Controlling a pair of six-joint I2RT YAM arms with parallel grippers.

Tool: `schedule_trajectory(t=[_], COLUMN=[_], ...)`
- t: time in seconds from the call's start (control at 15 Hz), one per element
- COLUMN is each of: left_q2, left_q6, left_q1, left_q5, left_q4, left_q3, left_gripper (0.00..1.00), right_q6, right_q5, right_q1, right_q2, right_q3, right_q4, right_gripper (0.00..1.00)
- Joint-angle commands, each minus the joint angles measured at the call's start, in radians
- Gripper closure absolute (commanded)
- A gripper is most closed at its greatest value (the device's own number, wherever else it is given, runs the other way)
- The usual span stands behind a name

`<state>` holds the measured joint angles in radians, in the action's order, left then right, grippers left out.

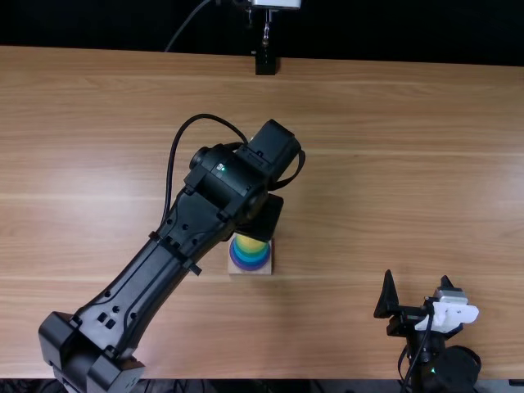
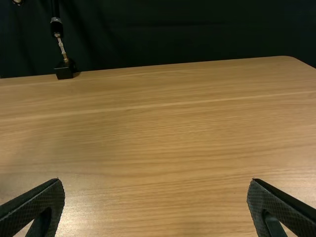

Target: Build the Hanoi tower: stack the rings onto the peg from bottom to top in this color order: purple, dark blue, light blue, dark green, light green, yellow, orange.

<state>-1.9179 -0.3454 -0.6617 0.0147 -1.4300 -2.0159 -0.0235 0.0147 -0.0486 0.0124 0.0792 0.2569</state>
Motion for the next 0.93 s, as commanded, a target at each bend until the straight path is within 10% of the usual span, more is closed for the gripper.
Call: schedule_trajectory(t=[0.0, 0.87], left_q2=[-0.029, -0.058], left_q6=[-0.012, -0.006], left_q1=[-0.019, -0.029], left_q5=[-0.007, -0.005], left_q4=[-0.002, 0.002], left_q3=[-0.033, -0.007], left_gripper=[1.00, 0.98], right_q6=[0.003, 0.003], right_q5=[0.002, 0.002], right_q1=[-0.011, -0.011], right_q2=[-0.012, -0.012], right_q3=[-0.064, -0.064], right_q4=[0.072, 0.072], right_gripper=[0.00, 0.00])
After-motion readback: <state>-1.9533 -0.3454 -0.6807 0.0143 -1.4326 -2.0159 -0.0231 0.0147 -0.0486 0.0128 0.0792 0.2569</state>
